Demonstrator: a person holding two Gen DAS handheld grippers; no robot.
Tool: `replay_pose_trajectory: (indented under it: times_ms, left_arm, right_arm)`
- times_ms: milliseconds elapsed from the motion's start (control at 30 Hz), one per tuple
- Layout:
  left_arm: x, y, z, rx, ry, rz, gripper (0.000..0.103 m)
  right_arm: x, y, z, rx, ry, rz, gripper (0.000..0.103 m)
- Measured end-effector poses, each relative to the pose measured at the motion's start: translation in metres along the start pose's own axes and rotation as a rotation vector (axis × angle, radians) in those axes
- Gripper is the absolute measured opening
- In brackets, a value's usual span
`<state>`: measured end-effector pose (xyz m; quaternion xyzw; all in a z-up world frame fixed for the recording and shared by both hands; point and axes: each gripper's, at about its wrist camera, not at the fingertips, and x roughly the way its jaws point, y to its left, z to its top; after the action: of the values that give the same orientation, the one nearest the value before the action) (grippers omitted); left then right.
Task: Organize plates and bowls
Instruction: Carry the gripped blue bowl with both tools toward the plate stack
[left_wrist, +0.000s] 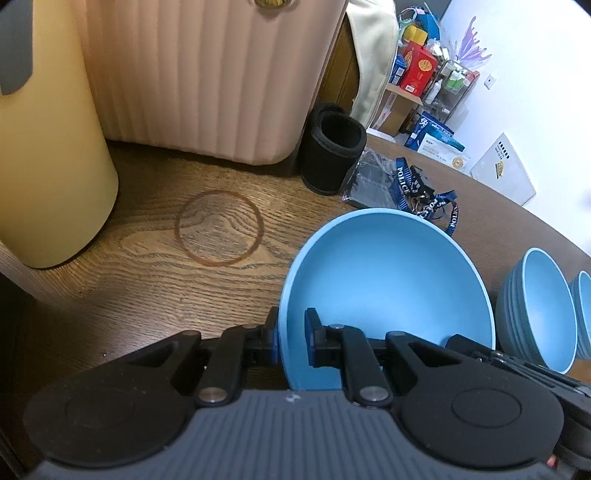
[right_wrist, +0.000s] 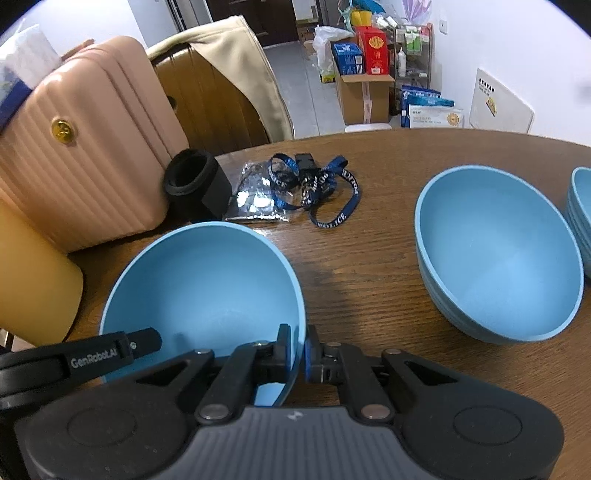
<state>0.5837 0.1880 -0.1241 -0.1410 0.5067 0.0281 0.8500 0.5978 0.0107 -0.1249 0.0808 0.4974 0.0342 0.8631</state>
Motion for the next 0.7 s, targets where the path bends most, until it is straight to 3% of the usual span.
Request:
replay_pose_trajectory:
  times_ms: [700]
  left_arm:
    - [-0.076,-0.023,-0.028,0.054,-0.083,-0.055,0.014]
  right_arm:
    - [-0.086,-0.009,-0.029,0.018,-0.114,-0.013,0.007]
